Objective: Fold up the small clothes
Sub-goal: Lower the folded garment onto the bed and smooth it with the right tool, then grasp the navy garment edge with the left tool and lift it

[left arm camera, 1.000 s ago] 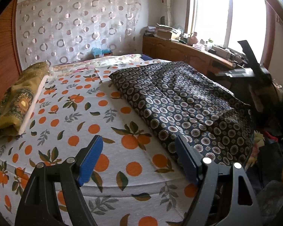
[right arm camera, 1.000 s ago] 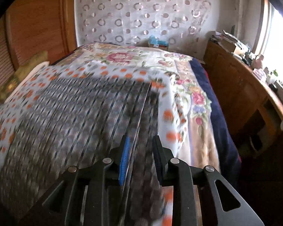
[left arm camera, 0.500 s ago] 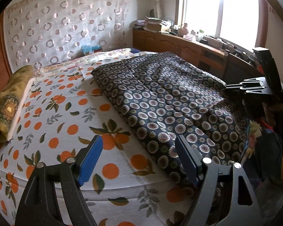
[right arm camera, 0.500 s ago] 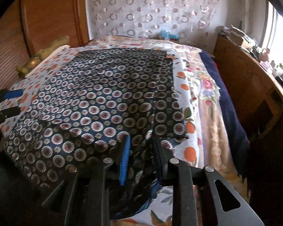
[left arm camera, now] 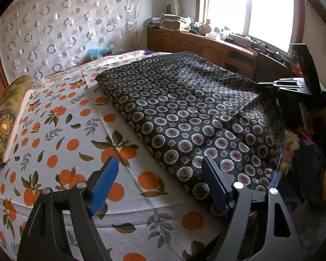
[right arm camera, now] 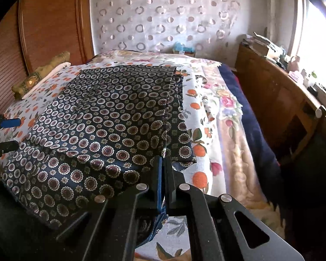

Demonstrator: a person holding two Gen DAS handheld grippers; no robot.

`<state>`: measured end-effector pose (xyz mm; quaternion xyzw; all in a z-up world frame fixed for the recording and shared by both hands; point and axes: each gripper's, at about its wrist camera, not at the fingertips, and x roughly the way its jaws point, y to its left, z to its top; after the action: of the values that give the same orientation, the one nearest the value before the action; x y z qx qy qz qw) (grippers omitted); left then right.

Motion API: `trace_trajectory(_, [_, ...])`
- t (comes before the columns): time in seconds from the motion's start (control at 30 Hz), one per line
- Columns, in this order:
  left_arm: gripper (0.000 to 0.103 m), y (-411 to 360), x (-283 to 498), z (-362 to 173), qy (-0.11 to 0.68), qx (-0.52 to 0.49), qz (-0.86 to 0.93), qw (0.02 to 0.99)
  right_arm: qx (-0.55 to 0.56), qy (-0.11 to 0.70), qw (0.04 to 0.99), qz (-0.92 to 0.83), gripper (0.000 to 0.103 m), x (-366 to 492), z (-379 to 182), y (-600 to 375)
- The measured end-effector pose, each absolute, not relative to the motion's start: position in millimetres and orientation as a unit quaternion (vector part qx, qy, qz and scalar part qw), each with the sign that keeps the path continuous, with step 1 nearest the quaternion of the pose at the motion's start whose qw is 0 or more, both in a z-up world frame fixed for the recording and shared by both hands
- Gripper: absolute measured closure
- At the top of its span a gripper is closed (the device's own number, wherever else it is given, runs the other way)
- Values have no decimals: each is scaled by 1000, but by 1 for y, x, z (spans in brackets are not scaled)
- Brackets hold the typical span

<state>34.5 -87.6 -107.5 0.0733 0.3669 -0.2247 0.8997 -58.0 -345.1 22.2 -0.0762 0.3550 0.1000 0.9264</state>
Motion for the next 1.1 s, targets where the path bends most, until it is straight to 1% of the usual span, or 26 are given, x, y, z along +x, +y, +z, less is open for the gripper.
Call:
trace_trajectory(0.2, [24,-88,34,-112,374,76,-226,896,-84,345,931,85,101,-59,27,-338])
trace_trajectory(0.23, [24,-88,35,-112,375,75,-226,896,-91,343,932,76,97,-59,28,-335])
trace_trajectory(0.3, [24,-87,35,-113,378,74,-225,895,-102,338,933,69,91,-60,27,-331])
trace_trajectory(0.37, [24,-87,34,-114,382,73,-226,893,-106,334,934,70,80,-63,29,-325])
trace_trajectory(0.4, [25,-87,34,-114,383,72,-228,892,-107,331,935,72,67,-65,30,-323])
trace_trajectory(0.43, [28,-87,33,-115,385,70,-231,891,-108,329,935,74,53,-66,31,-320])
trace_trajectory(0.47, [33,-87,33,-115,389,66,-237,888,-107,324,937,76,50,-68,32,-317])
trace_trajectory(0.5, [35,-87,33,-116,393,62,-242,885,-107,322,938,77,47,-70,33,-316])
trace_trajectory(0.57, [44,-86,31,-118,403,52,-254,878,-106,318,938,85,45,-74,36,-311])
trace_trajectory(0.63, [48,-87,28,-118,401,53,-258,877,-108,315,938,95,44,-80,39,-305])
trace_trajectory(0.7, [57,-87,26,-117,403,48,-264,875,-109,314,937,105,42,-85,39,-301])
trace_trajectory(0.83, [68,-91,19,-117,408,43,-284,867,-111,317,934,122,40,-92,40,-289])
trace_trajectory(0.93, [82,-94,17,-116,413,38,-301,859,-111,319,932,134,40,-94,38,-283])
trace_trajectory(0.97, [95,-94,18,-116,416,34,-306,856,-111,320,931,137,39,-95,37,-281])
trace_trajectory(1.03, [99,-93,20,-112,411,27,-313,856,-112,321,929,145,39,-96,37,-278])
trace_trajectory(1.1, [99,-91,19,-99,391,12,-319,863,-113,321,928,153,38,-98,38,-276])
